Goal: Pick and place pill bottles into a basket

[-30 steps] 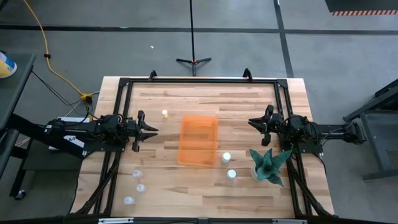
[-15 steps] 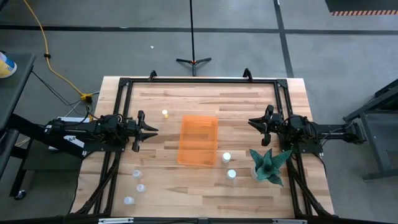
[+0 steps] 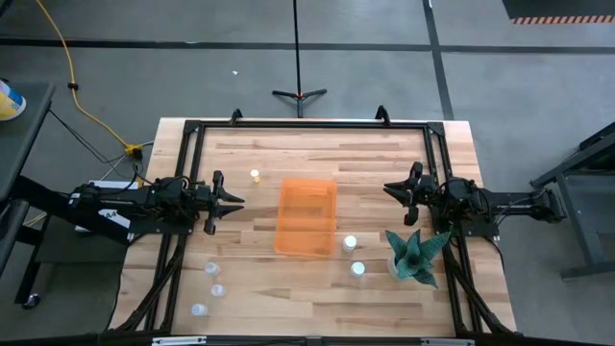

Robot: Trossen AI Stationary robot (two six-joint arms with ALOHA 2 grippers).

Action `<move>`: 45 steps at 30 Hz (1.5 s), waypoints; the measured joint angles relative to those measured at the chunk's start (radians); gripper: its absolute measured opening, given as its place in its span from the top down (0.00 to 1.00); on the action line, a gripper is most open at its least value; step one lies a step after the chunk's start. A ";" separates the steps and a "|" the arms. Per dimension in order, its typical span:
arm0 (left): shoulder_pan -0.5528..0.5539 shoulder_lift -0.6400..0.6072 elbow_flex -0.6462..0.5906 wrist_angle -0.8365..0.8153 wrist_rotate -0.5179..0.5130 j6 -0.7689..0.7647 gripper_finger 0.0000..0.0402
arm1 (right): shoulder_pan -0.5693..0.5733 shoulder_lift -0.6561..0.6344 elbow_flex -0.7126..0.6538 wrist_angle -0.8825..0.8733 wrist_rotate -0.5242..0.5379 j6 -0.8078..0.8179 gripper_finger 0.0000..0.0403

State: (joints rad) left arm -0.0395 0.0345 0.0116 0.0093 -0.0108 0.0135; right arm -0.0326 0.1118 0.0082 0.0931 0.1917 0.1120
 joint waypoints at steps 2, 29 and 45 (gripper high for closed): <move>0.000 0.000 0.000 0.000 0.000 0.001 0.72 | 0.000 0.000 0.000 0.000 0.000 0.000 0.87; 0.000 0.000 0.000 -0.001 -0.003 0.086 0.72 | -0.002 0.023 0.013 0.209 0.019 -0.014 0.87; 0.000 0.000 0.000 0.026 -0.161 0.087 0.72 | 0.021 0.580 0.517 -0.081 -0.008 -0.118 0.52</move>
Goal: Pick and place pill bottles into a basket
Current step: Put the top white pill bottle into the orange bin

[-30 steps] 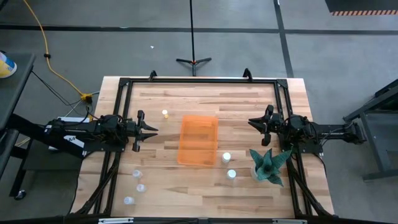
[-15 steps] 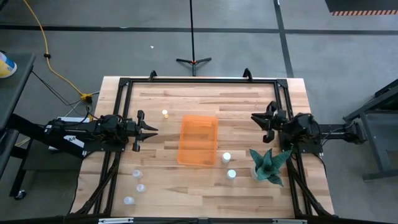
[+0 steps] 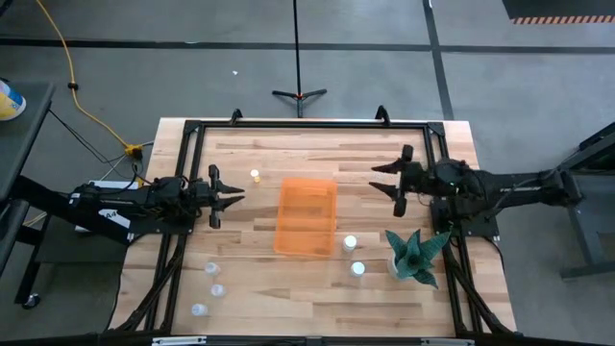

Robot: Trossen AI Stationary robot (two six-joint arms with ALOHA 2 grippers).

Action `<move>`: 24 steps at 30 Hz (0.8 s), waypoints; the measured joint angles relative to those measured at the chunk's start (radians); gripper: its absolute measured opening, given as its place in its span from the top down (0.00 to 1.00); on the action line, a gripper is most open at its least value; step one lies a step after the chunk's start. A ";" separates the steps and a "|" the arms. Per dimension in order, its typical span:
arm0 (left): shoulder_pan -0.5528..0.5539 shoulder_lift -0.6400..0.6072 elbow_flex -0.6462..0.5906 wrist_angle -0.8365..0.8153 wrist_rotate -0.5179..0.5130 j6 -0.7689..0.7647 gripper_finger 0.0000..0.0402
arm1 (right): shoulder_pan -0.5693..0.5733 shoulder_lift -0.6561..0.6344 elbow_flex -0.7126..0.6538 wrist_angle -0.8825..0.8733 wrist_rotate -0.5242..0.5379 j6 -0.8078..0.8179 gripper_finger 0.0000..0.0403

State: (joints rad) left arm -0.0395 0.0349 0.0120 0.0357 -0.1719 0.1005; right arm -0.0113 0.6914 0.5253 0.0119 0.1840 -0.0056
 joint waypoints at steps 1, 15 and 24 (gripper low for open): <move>0.000 0.000 0.000 0.001 0.000 0.000 0.72 | 0.011 0.033 0.040 -0.037 -0.002 0.019 0.52; 0.000 0.000 0.000 0.049 -0.002 0.001 0.72 | 0.298 0.399 0.449 -0.563 0.230 0.386 0.52; 0.000 0.000 0.000 0.100 -0.003 0.092 0.72 | 0.365 0.588 0.516 -0.569 0.130 0.433 0.48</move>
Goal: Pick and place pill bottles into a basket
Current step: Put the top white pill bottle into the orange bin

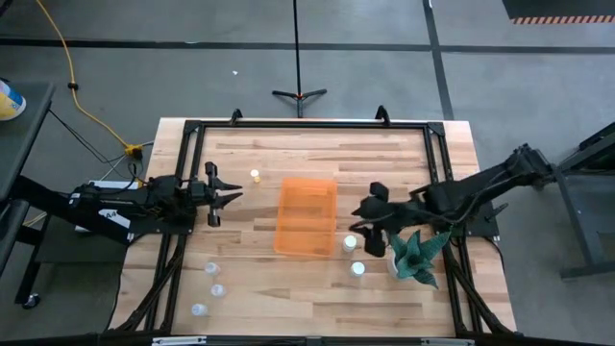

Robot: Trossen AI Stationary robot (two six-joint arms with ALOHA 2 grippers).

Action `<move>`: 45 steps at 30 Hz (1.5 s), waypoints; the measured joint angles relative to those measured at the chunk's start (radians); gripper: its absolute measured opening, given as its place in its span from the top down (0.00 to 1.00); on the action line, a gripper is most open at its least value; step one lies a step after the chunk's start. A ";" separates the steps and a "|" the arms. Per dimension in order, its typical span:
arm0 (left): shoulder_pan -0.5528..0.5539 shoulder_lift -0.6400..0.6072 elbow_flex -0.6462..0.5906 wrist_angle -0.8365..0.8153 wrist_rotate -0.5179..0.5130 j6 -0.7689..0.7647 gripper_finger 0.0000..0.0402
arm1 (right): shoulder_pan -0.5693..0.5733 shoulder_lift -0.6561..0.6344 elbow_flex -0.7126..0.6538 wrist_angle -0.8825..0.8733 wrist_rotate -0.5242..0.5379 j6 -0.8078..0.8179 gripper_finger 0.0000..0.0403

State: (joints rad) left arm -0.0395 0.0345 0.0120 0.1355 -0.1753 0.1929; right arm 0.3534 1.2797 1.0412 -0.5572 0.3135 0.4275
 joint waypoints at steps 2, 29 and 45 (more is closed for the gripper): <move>0.000 0.000 0.000 -0.002 0.000 0.019 0.72 | 0.008 0.041 0.000 0.000 0.002 0.023 0.44; 0.000 0.000 0.000 -0.003 -0.003 0.046 0.72 | -0.032 0.291 0.000 0.032 -0.155 0.043 0.36; 0.000 0.000 0.000 -0.003 -0.003 0.046 0.72 | -0.033 0.340 0.000 -0.048 -0.154 0.062 0.36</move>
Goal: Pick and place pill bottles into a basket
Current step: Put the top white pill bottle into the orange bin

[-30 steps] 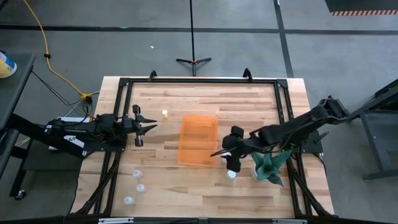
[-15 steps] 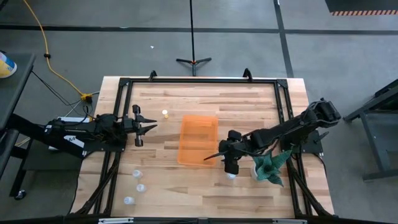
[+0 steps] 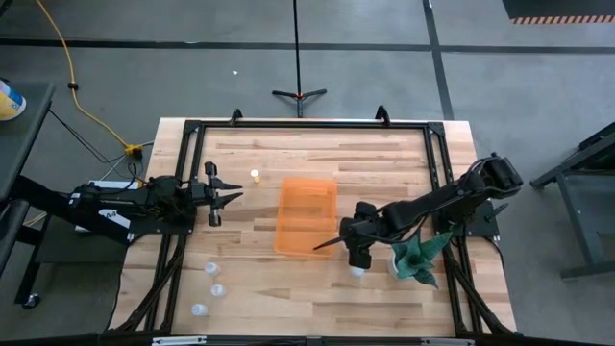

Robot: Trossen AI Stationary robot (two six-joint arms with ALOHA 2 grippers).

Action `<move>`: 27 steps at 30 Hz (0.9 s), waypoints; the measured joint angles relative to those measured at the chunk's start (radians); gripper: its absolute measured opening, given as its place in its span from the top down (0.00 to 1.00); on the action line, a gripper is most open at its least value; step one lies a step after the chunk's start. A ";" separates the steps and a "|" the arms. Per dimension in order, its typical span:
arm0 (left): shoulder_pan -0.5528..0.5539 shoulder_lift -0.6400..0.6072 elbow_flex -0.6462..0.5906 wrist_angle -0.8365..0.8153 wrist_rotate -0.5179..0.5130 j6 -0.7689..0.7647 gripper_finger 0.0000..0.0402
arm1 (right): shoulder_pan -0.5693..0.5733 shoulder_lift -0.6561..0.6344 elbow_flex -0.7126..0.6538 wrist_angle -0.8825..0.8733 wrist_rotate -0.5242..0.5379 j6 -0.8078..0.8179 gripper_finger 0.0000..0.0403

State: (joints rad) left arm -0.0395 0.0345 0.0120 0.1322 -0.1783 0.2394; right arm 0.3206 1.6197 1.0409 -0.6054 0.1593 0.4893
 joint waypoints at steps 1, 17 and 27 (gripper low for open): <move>0.000 0.000 0.000 0.000 0.000 0.000 0.72 | 0.000 0.008 0.000 0.000 -0.003 -0.001 0.36; 0.000 0.000 0.000 0.000 0.000 0.048 0.72 | 0.000 0.037 0.000 0.025 -0.012 0.004 0.40; 0.000 0.000 0.000 0.000 -0.030 0.048 0.72 | 0.000 0.037 0.000 0.025 -0.062 0.001 0.55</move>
State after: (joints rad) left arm -0.0391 0.0345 0.0120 0.1322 -0.2081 0.2874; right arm 0.3210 1.6566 1.0409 -0.5800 0.0971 0.4903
